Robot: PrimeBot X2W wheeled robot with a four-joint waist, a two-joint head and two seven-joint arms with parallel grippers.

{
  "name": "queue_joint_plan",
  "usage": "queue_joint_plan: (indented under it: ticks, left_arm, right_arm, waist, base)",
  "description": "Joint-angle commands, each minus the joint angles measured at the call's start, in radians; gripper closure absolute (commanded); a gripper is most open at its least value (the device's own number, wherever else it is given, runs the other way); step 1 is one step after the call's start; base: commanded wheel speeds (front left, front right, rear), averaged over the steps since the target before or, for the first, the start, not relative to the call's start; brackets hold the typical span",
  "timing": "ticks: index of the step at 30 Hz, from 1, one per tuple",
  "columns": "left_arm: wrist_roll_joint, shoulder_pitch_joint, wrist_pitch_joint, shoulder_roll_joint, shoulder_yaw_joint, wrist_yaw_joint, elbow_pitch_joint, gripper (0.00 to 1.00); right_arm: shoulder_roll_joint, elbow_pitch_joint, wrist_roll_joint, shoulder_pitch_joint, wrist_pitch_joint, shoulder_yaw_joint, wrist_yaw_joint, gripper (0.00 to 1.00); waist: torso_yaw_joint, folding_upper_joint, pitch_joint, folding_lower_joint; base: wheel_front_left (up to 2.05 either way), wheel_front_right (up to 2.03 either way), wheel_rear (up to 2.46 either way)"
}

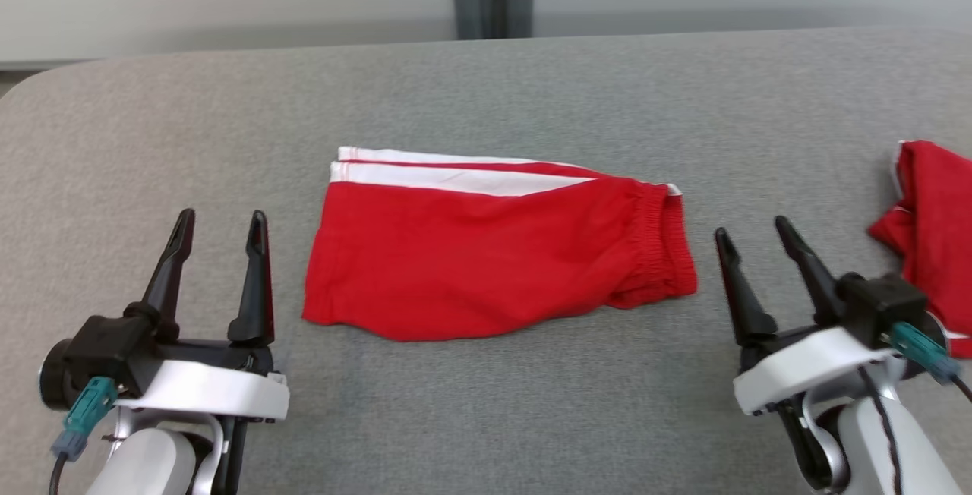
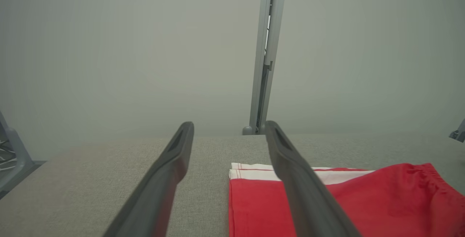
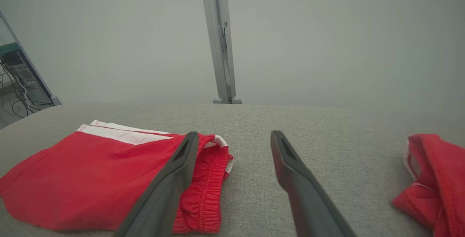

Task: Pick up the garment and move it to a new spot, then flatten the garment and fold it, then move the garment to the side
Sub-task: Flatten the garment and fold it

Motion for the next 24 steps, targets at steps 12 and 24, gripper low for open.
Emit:
queue_joint_plan:
  ticks: [12, 24]
  left_arm:
    - [0.015, -0.058, -0.006, -0.053, -0.027, -0.038, 0.063, 0.0]
    - [0.031, -0.081, -0.007, -0.08, -0.01, -0.079, 0.108, 0.0]
  right_arm:
    - [-0.023, 0.369, 0.051, -0.156, -0.037, 0.075, 0.0, 0.0]
    - [0.013, 0.536, 0.159, -0.203, 0.043, 0.117, 0.0, 0.9]
  waist:
    - [0.103, 0.0, 0.054, 0.0]
    - [0.094, 0.0, 0.07, 0.0]
  base:
    - [0.0, 0.0, 0.0]
    - [0.0, 0.0, 0.0]
